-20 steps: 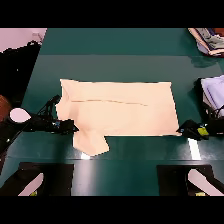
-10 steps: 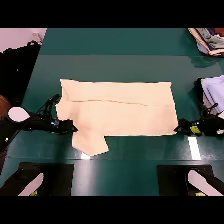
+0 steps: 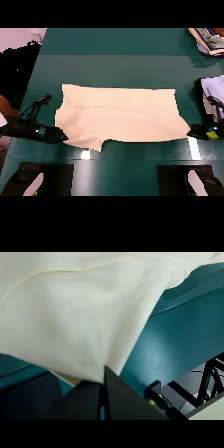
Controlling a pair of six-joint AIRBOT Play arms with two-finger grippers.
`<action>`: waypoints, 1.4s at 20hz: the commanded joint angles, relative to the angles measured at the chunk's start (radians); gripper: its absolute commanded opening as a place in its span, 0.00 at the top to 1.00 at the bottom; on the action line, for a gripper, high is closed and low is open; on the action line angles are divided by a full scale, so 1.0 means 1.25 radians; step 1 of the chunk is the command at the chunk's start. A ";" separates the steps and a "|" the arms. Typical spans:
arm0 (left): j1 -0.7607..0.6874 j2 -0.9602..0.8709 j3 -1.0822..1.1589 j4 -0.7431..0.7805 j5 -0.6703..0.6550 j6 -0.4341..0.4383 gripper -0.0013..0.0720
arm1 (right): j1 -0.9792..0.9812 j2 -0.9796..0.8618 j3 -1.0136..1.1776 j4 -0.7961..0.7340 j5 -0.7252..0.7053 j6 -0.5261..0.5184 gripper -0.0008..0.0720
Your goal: Fold the shirts.
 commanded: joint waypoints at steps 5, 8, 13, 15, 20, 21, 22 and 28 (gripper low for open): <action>0.001 -0.070 0.104 0.073 0.201 0.057 0.95 | 0.033 -0.081 0.141 -0.029 0.016 0.014 0.97; 0.001 -0.215 0.130 0.099 0.347 0.066 0.95 | 0.103 -0.257 0.233 -0.028 -0.085 0.027 0.97; 0.001 -0.455 0.237 0.098 0.496 0.088 0.94 | 0.170 -0.543 0.409 -0.028 -0.117 0.034 0.97; 0.001 -0.520 0.278 0.094 0.523 0.088 0.94 | 0.185 -0.624 0.474 -0.027 -0.117 0.034 0.97; 0.001 -0.577 0.325 0.095 0.517 0.081 0.13 | 0.152 -0.753 0.628 0.142 -0.103 -0.005 0.48; 0.001 -0.576 0.339 0.095 0.493 0.082 0.13 | 0.135 -0.763 0.647 0.178 -0.090 -0.021 0.48; 0.001 -0.576 0.359 0.095 0.450 0.082 0.13 | 0.118 -0.764 0.654 0.198 -0.073 -0.046 0.48; 0.000 -0.577 0.403 0.031 0.309 0.083 0.94 | -0.015 -0.706 0.504 0.201 -0.046 -0.124 0.17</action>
